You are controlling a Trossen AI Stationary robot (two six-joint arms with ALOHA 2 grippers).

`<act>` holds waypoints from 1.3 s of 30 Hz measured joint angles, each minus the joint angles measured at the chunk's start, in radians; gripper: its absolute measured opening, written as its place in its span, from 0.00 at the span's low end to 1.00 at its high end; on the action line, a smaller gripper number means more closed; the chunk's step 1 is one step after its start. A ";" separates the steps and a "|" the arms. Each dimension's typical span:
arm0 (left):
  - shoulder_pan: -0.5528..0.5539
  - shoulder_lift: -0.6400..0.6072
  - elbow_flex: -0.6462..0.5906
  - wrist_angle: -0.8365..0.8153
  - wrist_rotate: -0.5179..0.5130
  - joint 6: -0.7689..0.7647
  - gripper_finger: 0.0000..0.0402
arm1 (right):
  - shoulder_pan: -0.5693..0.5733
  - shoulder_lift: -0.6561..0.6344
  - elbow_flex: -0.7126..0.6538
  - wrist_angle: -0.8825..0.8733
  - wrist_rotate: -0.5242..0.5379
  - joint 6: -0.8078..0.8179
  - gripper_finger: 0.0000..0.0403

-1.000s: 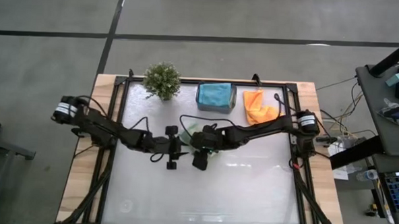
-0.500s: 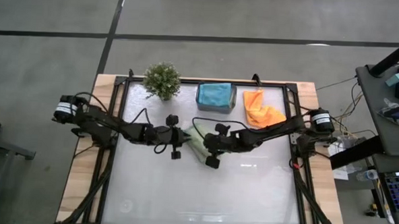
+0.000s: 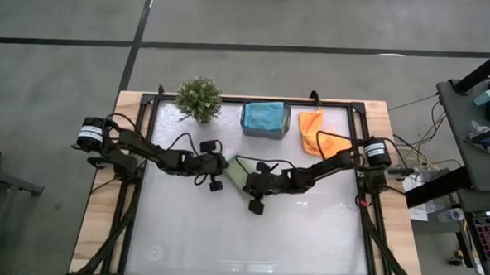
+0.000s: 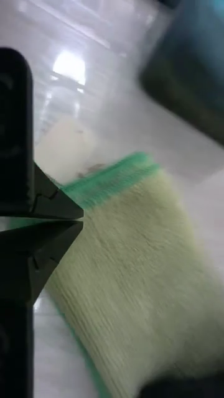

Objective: Fold microfiber towels
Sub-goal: Fold the green towel

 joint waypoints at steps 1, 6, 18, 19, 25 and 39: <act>0.000 0.000 0.000 -0.023 -0.002 -0.002 0.01 | 0.000 0.011 0.008 0.004 0.000 -0.008 0.02; 0.000 0.002 0.000 -0.084 -0.024 -0.027 0.01 | 0.001 0.049 0.039 0.009 0.000 -0.024 0.02; -0.001 -0.057 0.005 -0.104 -0.095 -0.028 0.01 | 0.001 0.022 0.065 -0.007 -0.005 -0.093 0.02; -0.003 -0.071 0.005 -0.114 -0.094 -0.029 0.01 | 0.001 0.010 0.065 -0.010 -0.005 -0.101 0.02; -0.026 -0.200 0.006 -0.179 -0.085 -0.028 0.01 | 0.000 -0.040 0.064 -0.044 -0.004 -0.143 0.02; -0.058 -0.146 -0.004 -0.059 -0.038 -0.015 0.01 | -0.080 -0.170 0.143 -0.351 -0.063 -0.078 0.12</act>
